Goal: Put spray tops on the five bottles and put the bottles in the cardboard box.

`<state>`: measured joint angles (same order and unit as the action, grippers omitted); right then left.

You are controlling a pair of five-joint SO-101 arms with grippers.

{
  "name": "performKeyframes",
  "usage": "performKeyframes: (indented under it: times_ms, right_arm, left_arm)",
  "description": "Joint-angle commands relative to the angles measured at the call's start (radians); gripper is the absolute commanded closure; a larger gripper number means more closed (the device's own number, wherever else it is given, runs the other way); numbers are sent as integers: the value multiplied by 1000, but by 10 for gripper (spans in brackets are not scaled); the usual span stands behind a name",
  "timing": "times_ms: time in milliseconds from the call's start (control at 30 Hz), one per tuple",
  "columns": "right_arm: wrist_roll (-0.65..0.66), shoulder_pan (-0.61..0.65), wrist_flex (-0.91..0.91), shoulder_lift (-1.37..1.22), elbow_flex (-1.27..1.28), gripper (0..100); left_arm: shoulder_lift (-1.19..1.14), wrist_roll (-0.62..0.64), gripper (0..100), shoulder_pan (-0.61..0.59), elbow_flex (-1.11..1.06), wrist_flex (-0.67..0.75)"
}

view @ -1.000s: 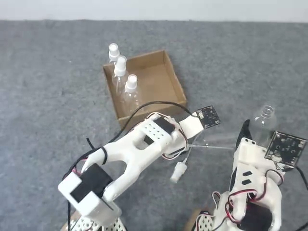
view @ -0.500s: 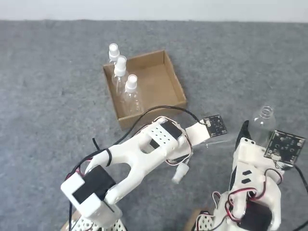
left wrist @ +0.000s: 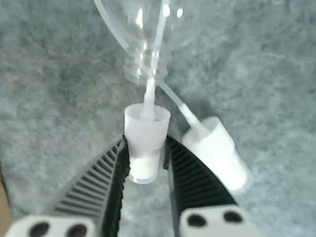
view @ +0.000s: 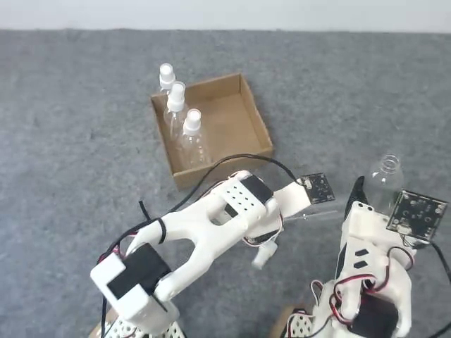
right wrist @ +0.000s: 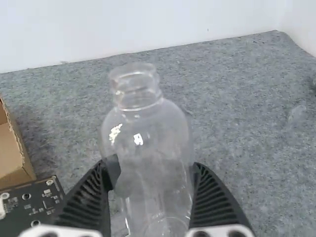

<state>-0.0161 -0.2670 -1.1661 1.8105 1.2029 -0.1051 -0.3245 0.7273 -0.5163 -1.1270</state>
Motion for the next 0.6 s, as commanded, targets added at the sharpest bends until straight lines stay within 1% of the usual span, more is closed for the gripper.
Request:
performKeyframes:
  times_ms: [0, 167, 300, 433, 567]
  right_arm:
    - [-2, -15, 33, -2, -8, 993]
    - [-3, -15, 31, -2, -8, 993]
    - [-3, -12, 50, -2, 15, 993]
    - [-6, -10, 73, -2, 34, 993]
    - [-6, -8, 73, -2, 34, 993]
  left_arm:
    - [25, 37, 988, 2, 73, -118]
    - [25, 32, 988, -38, 77, -215]
    - [25, 31, 988, -97, 42, -221]
    - [25, 31, 988, -89, -19, -221]
    - [25, 40, 987, -94, -18, -227]
